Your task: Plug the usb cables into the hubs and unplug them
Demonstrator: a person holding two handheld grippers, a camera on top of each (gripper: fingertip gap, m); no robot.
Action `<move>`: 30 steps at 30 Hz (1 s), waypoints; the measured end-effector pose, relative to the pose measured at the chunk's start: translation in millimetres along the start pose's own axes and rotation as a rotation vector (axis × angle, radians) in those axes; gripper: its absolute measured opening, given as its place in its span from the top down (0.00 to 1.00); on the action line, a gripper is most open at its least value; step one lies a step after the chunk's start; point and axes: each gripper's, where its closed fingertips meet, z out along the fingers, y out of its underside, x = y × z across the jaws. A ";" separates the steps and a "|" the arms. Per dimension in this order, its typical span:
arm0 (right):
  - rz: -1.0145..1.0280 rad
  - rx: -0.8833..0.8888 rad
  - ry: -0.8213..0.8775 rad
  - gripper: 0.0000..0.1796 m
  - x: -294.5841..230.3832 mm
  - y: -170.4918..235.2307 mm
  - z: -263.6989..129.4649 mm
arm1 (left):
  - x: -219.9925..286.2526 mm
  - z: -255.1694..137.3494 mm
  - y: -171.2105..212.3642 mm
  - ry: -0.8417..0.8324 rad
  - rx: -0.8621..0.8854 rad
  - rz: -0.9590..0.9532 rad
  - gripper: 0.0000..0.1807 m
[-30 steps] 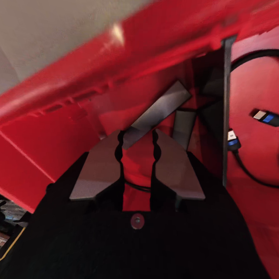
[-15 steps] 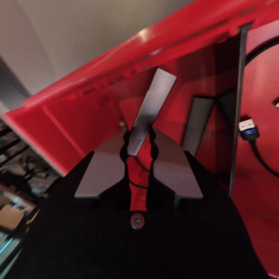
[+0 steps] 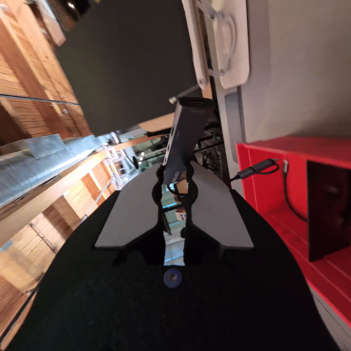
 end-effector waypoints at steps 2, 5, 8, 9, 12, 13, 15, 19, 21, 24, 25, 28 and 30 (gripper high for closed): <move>0.018 0.038 -0.033 0.75 -14.7 -19.8 25.2 | -12.3 -12.6 -32.6 -0.065 0.039 -0.028 0.88; -0.027 0.092 0.004 0.74 -27.7 -35.9 47.5 | -16.0 -28.2 -77.3 -0.094 0.088 -0.090 0.88; -0.064 0.108 0.084 0.90 -30.5 -36.2 49.4 | -13.1 -42.2 -112.4 -0.121 0.121 -0.145 0.88; -0.092 0.095 0.137 0.95 -24.6 -31.6 45.6 | -10.9 -45.8 -119.8 -0.122 0.122 -0.171 0.88; -0.088 0.067 0.090 0.96 -25.0 -20.7 26.4 | 4.0 -57.0 -135.8 -0.079 0.152 -0.312 0.88; -0.077 0.058 0.104 0.96 -18.7 -15.3 18.7 | 9.6 -64.0 -142.0 -0.056 0.188 -0.400 0.91; -0.075 0.044 0.088 0.96 -8.1 -1.4 4.1 | 28.9 -81.4 -160.4 0.083 0.295 -0.687 0.90; 0.063 0.111 -0.105 0.96 -14.8 23.1 -18.8 | 57.3 -126.0 -217.2 0.551 0.690 -1.511 0.90; 0.146 0.188 -0.233 0.96 -29.4 25.1 -28.3 | 64.9 -125.1 -218.6 0.632 0.797 -1.698 0.89; 0.234 0.218 -0.406 0.96 -50.6 22.3 -34.5 | 61.1 -122.0 -208.4 0.624 0.960 -1.850 0.85; 0.241 0.208 -0.479 0.96 -62.1 20.9 -36.3 | 58.8 -124.6 -206.1 0.616 1.012 -1.860 0.85; 0.217 0.157 -0.600 0.96 -86.3 25.1 -37.3 | 50.4 -139.4 -201.8 0.541 1.169 -1.812 0.84; 0.230 0.132 -0.645 0.96 -94.0 29.2 -35.7 | 48.0 -148.3 -203.0 0.518 1.233 -1.778 0.84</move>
